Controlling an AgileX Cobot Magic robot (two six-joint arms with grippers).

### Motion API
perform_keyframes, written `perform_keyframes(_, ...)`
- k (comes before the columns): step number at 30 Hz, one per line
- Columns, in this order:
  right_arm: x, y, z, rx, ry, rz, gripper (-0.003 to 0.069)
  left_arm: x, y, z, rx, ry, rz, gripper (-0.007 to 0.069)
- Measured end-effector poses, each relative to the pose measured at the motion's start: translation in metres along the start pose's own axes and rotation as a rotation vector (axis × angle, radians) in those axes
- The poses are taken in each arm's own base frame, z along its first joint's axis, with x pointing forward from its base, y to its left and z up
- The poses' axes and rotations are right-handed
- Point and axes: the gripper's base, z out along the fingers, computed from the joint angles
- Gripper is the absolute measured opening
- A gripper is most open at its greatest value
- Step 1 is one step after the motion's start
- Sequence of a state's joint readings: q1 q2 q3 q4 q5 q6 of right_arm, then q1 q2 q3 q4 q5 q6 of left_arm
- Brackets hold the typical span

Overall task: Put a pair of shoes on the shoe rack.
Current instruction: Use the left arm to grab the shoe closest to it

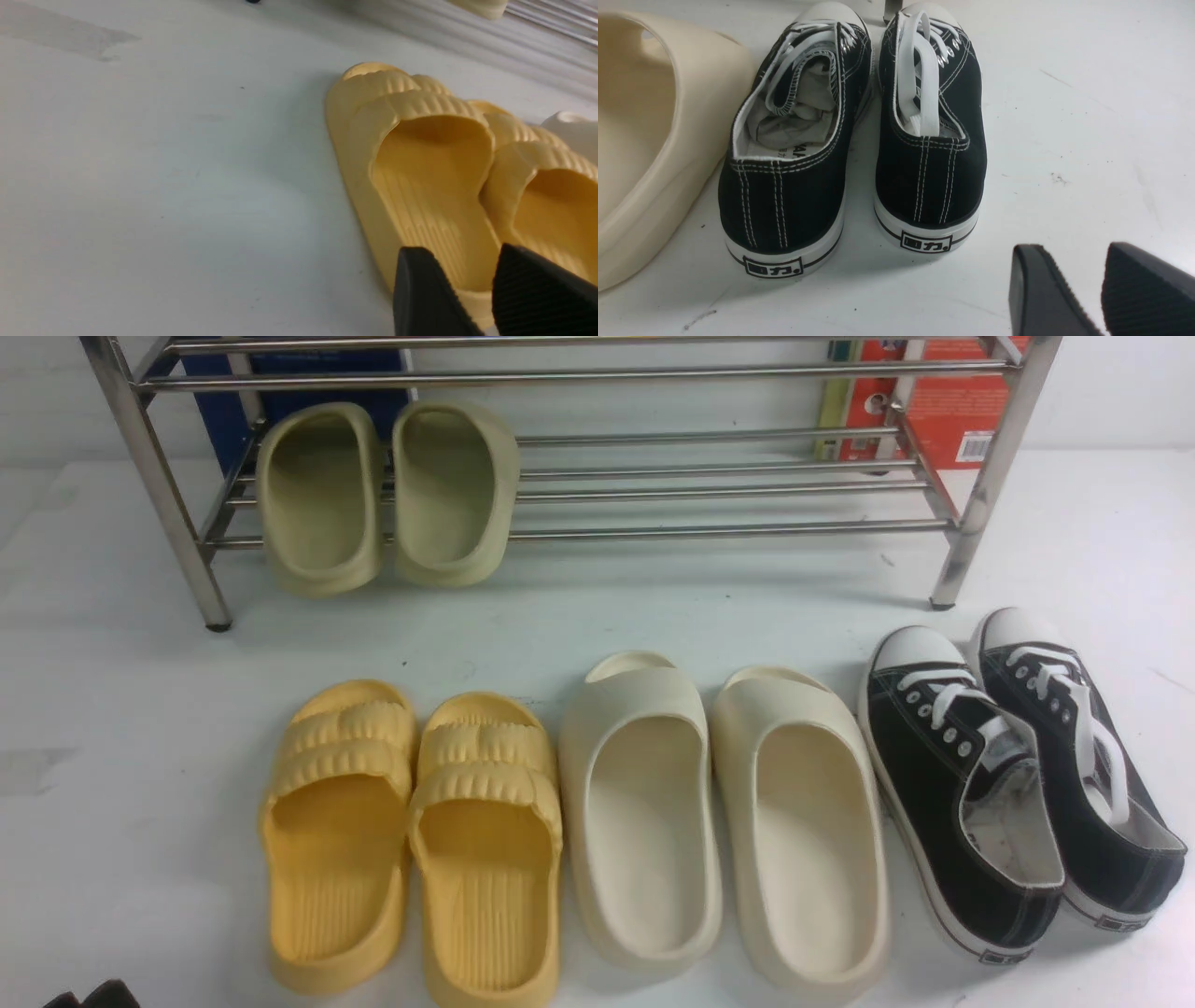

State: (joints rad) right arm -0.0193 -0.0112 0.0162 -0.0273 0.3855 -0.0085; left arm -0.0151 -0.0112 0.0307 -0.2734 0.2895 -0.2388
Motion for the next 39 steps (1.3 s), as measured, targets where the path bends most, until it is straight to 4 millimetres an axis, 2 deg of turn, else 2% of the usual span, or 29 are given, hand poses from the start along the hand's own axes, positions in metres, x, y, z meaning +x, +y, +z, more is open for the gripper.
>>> perform_keyframes(5,0.0,0.0,0.0,0.0,0.0,0.0,0.0246,-0.001,-0.001,0.0,0.012,-0.007,-0.034,0.0242)
perform_keyframes(12,0.0,0.0,0.0,0.0,0.0,0.0,0.0246,-0.012,-0.008,-0.001,0.119,-0.113,-0.396,0.0242)
perform_keyframes(15,0.0,0.0,0.0,0.0,0.0,0.0,0.0246,-0.02,-0.008,-0.002,0.131,-0.197,-0.447,0.0239)
perform_keyframes(18,0.0,0.0,0.0,0.0,0.0,0.0,0.0246,-0.023,-0.007,-0.003,0.132,-0.232,-0.454,0.0215)
perform_keyframes(19,0.0,0.0,0.0,0.0,0.0,0.0,0.0246,-0.022,-0.007,-0.003,0.133,-0.221,-0.453,0.0171)
perform_keyframes(20,0.0,0.0,0.0,0.0,0.0,0.0,0.0246,-0.023,-0.009,-0.004,0.14,-0.204,-0.445,0.0141)
perform_keyframes(21,0.0,0.0,0.0,0.0,0.0,0.0,0.0246,-0.026,-0.014,-0.006,0.155,-0.18,-0.428,0.0078)
perform_keyframes(22,0.0,0.0,0.0,0.0,0.0,0.0,0.0246,-0.028,-0.017,-0.007,0.163,-0.175,-0.42,0.0069)
perform_keyframes(23,0.0,0.0,0.0,0.0,0.0,0.0,0.0246,-0.036,-0.025,-0.011,0.185,-0.148,-0.378,0.0001)
perform_keyframes(24,0.0,0.0,0.0,0.0,0.0,0.0,0.0246,-0.042,-0.031,-0.014,0.195,-0.129,-0.347,-0.0013)
perform_keyframes(27,0.0,0.0,0.0,0.0,0.0,0.0,0.0246,-0.058,-0.048,-0.017,0.207,-0.045,-0.253,-0.0013)
perform_keyframes(28,0.0,0.0,0.0,0.0,0.0,0.0,0.0246,-0.071,-0.061,-0.015,0.2,0.075,-0.169,-0.0013)
perform_keyframes(29,0.0,0.0,0.0,0.0,0.0,0.0,0.0246,-0.071,-0.061,-0.013,0.193,0.084,-0.163,-0.0013)
perform_keyframes(31,0.0,0.0,0.0,0.0,0.0,0.0,0.0246,-0.086,-0.077,-0.006,0.193,0.246,-0.051,-0.0013)
perform_keyframes(33,0.0,0.0,0.0,0.0,0.0,0.0,0.0246,-0.093,-0.085,0.001,0.213,0.328,0.044,-0.0013)
perform_keyframes(39,0.0,0.0,0.0,0.0,0.0,0.0,0.0246,-0.096,-0.112,0.024,0.293,0.585,0.272,-0.0013)
